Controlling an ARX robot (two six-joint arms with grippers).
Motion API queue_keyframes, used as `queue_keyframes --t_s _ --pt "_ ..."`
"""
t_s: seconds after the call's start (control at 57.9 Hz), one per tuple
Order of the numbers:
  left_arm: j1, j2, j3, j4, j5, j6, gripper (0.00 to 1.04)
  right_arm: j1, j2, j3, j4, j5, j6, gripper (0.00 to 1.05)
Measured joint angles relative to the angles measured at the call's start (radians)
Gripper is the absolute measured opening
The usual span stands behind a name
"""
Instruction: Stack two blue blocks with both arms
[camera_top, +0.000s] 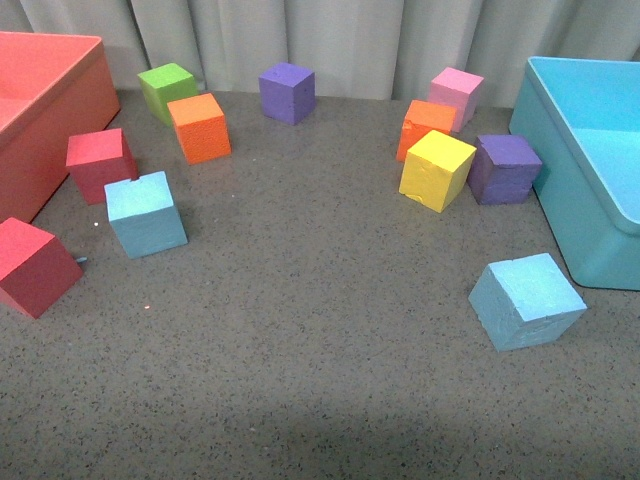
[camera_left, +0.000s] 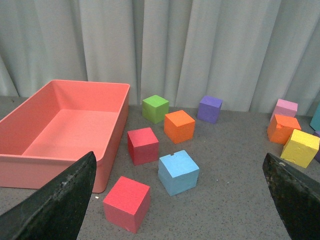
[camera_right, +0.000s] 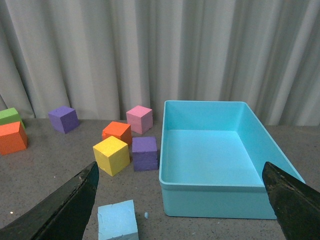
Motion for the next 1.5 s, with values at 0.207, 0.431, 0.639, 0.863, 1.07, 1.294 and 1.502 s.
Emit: queue_keyframes --t_s 0.207,0.431,0.639,0.863,1.07,1.294,1.502 --pt "0.0 0.0 0.0 0.0 0.0 0.0 0.98 0.0 0.0 0.0 0.0 0.0 0.0 0.95" --pt "0.0 0.0 0.0 0.0 0.0 0.0 0.98 0.0 0.0 0.0 0.0 0.0 0.0 0.95" --pt "0.0 0.0 0.0 0.0 0.0 0.0 0.98 0.0 0.0 0.0 0.0 0.0 0.0 0.95" --pt "0.0 0.0 0.0 0.0 0.0 0.0 0.98 0.0 0.0 0.0 0.0 0.0 0.0 0.95" --pt "0.0 0.0 0.0 0.0 0.0 0.0 0.98 0.037 0.014 0.003 -0.005 0.123 -0.079 0.95" --pt "0.0 0.0 0.0 0.0 0.0 0.0 0.98 0.086 0.412 0.126 0.0 0.178 -0.257 0.95" --pt "0.0 0.0 0.0 0.0 0.0 0.0 0.98 0.08 0.915 0.345 0.005 -0.029 -0.094 0.95"
